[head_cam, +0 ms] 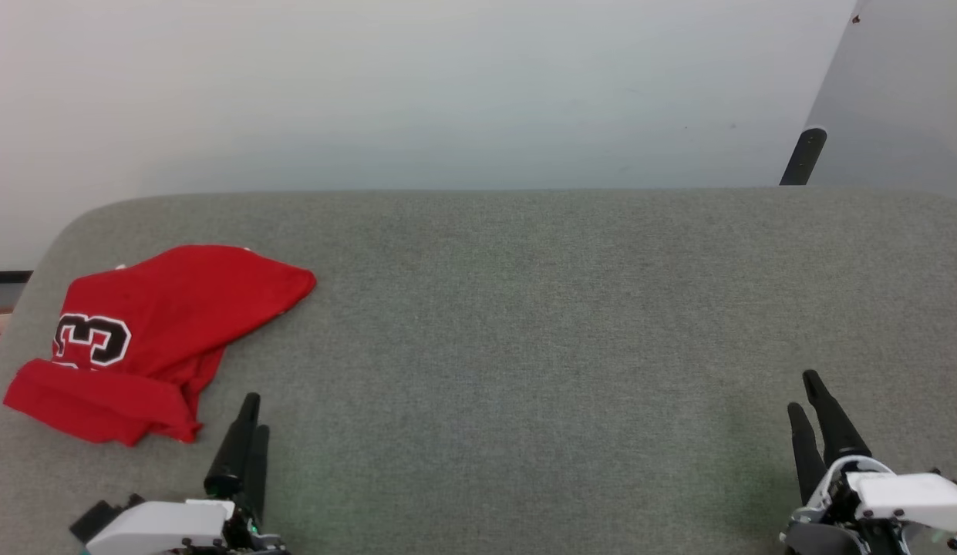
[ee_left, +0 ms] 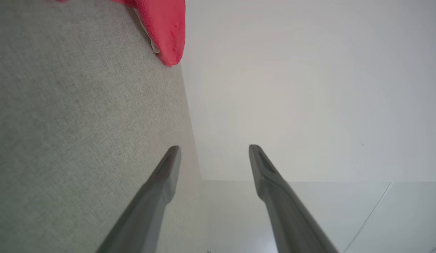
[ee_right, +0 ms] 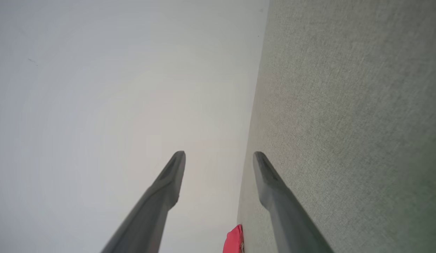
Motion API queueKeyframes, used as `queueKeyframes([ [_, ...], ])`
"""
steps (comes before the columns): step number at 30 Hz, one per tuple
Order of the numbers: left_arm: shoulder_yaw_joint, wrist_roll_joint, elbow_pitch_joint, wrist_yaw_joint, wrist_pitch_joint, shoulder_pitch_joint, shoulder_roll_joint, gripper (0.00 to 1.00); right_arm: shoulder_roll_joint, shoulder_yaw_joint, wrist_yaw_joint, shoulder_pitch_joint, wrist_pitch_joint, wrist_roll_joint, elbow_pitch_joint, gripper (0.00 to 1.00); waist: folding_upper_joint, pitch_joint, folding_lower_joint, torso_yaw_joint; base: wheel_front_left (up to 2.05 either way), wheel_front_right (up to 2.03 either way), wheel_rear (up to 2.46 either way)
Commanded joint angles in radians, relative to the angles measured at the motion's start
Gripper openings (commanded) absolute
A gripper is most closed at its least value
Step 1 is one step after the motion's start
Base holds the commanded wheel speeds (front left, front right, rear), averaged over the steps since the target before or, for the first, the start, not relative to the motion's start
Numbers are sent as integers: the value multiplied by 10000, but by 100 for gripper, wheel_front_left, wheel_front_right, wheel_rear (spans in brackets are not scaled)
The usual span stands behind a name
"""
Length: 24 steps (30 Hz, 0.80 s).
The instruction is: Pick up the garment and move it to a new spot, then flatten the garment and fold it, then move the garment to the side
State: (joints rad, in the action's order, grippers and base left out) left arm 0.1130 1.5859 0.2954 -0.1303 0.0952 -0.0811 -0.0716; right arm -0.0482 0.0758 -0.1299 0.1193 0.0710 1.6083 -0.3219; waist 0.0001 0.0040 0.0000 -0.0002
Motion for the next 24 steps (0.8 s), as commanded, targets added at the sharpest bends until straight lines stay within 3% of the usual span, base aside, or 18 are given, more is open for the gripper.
queueKeyframes([
  [1,-19,-342,-170,0,-116,-335,-266,100,-47,-175,-1,518,-135,-153,-18,100,-1,2,0,-2,0,0,0],
  [10,-477,-1810,-43,29,-714,-572,-866,100,-170,-655,-2,1181,-545,-1401,-588,100,-1,7,0,14,0,0,0],
  [24,-897,-4564,-56,250,-1327,-810,-1571,100,-245,-1169,-4,1963,-1102,-4427,-1412,100,-1,22,0,3,0,0,0],
])
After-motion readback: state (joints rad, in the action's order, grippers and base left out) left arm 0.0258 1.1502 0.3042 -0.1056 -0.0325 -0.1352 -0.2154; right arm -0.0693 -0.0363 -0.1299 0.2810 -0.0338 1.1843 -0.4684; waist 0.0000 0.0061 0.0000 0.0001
